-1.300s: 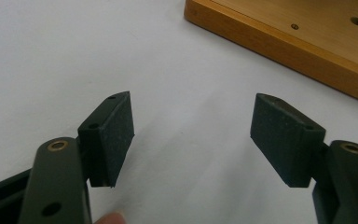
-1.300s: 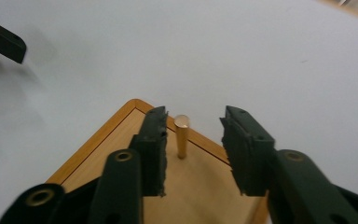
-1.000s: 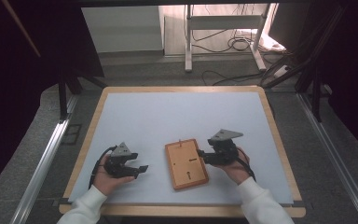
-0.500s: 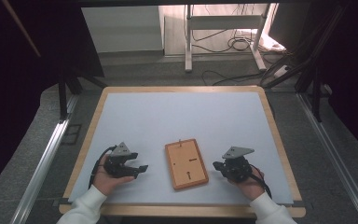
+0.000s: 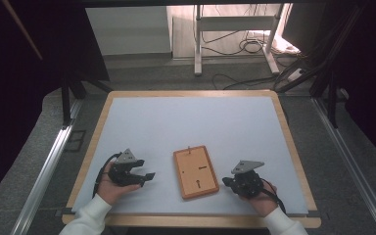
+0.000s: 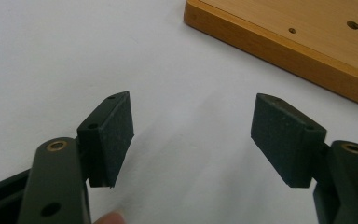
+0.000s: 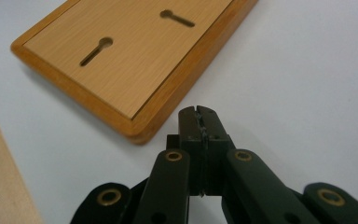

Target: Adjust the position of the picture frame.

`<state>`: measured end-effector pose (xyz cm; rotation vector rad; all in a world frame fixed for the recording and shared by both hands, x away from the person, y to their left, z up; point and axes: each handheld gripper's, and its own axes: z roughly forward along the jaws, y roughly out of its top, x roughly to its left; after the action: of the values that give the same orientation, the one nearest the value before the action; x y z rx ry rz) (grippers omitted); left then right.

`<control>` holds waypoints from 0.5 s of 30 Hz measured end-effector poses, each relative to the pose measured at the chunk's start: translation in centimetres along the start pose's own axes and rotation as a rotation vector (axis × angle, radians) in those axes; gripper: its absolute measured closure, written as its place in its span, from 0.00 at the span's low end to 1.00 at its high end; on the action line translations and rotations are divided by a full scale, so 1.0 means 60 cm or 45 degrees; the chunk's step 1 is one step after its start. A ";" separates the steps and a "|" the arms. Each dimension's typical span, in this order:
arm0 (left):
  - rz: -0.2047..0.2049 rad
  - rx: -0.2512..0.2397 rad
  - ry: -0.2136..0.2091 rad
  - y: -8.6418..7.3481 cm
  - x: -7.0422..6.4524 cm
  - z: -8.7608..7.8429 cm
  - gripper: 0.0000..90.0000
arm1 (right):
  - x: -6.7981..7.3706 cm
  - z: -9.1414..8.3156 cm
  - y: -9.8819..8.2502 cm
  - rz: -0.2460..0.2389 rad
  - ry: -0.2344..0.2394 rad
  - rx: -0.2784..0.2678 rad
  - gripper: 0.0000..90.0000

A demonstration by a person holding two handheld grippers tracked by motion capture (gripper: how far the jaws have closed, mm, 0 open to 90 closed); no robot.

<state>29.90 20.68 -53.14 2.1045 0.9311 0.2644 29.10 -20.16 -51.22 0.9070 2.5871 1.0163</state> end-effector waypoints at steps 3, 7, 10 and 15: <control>0.006 0.007 0.000 0.001 -0.002 0.002 0.33 | 0.002 0.003 -0.001 -0.002 -0.001 0.009 1.00; 0.008 0.007 0.003 0.002 -0.003 0.002 0.33 | 0.005 0.010 -0.001 -0.011 0.009 0.019 1.00; 0.006 0.005 0.004 0.001 -0.002 0.002 0.33 | 0.009 0.013 0.000 -0.023 0.018 0.024 1.00; 0.009 0.003 0.002 0.001 -0.002 0.001 0.33 | 0.013 0.015 0.001 -0.022 0.023 0.034 1.00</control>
<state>29.87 20.51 -53.12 2.1103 0.9259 0.2685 28.87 -19.13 -51.81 0.8839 2.6252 0.9923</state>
